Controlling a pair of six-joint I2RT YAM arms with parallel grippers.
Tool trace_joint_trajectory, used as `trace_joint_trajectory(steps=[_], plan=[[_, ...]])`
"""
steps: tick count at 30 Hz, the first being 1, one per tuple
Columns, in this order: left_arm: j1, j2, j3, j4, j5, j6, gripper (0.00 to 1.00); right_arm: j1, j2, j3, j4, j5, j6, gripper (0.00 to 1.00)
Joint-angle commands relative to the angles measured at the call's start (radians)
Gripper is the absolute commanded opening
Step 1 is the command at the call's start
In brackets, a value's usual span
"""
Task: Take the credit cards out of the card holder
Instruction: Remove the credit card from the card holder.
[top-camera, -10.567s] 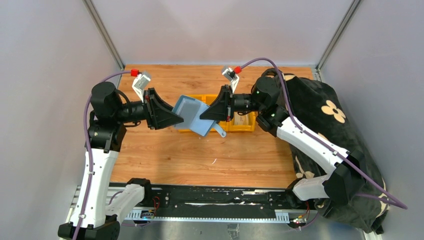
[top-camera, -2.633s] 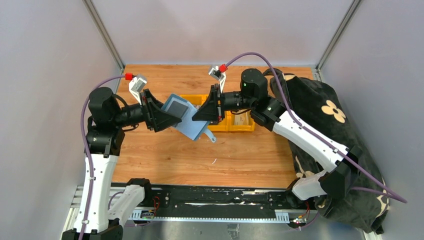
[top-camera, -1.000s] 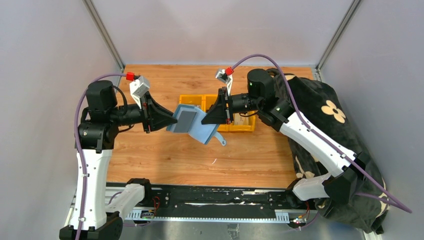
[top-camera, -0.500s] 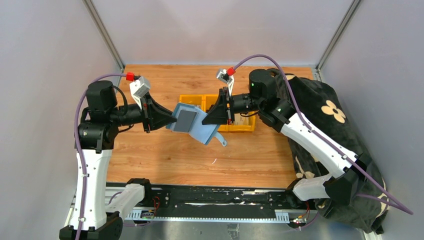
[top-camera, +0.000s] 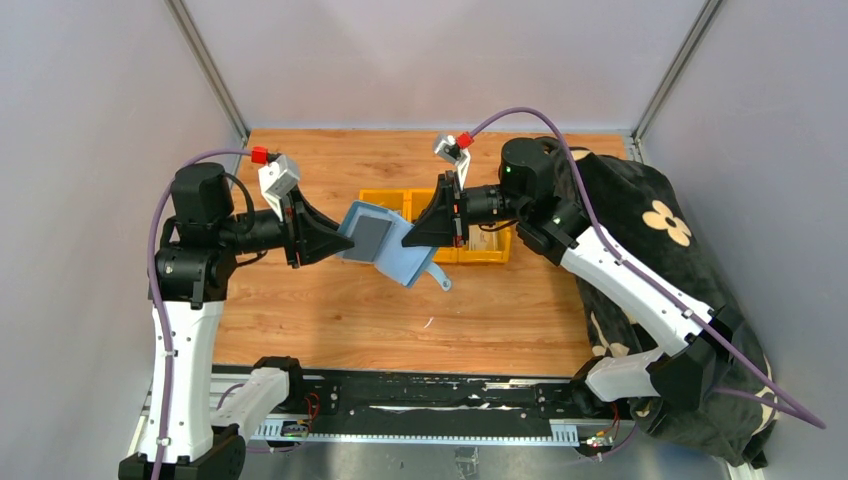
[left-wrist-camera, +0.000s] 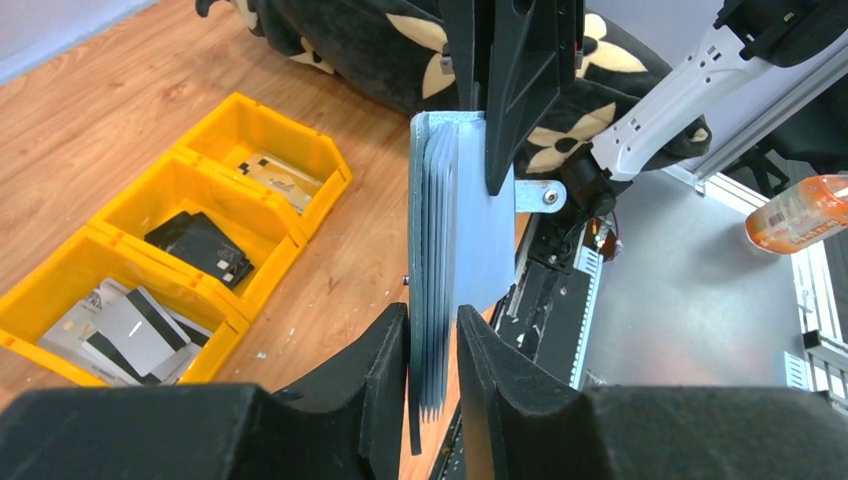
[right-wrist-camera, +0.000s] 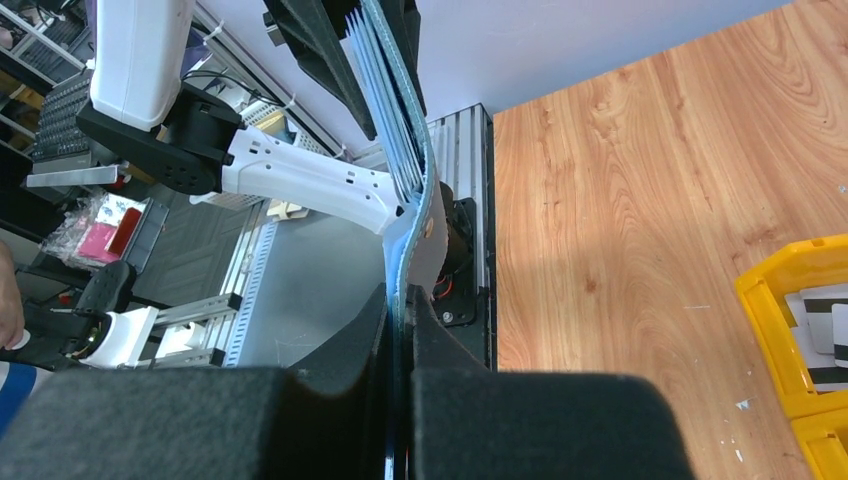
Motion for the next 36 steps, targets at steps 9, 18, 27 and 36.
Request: trace_joint_trajectory(steps=[9, 18, 27, 36], plan=[[0.005, 0.049, 0.119, -0.251, 0.004, 0.200, 0.20, -0.013, -0.044, -0.021, 0.024, -0.022, -0.015, 0.00], [0.005, 0.031, 0.116, -0.251, 0.002, 0.208, 0.23, -0.020, -0.047, -0.021, 0.014, -0.022, -0.022, 0.00], [0.005, 0.041, 0.097, -0.254, 0.005, 0.237, 0.39, -0.028, -0.048, -0.019, -0.020, -0.014, -0.036, 0.00], [0.005, 0.046, 0.084, -0.253, 0.008, 0.252, 0.30, -0.027, -0.051, -0.023, -0.010, -0.023, -0.032, 0.00]])
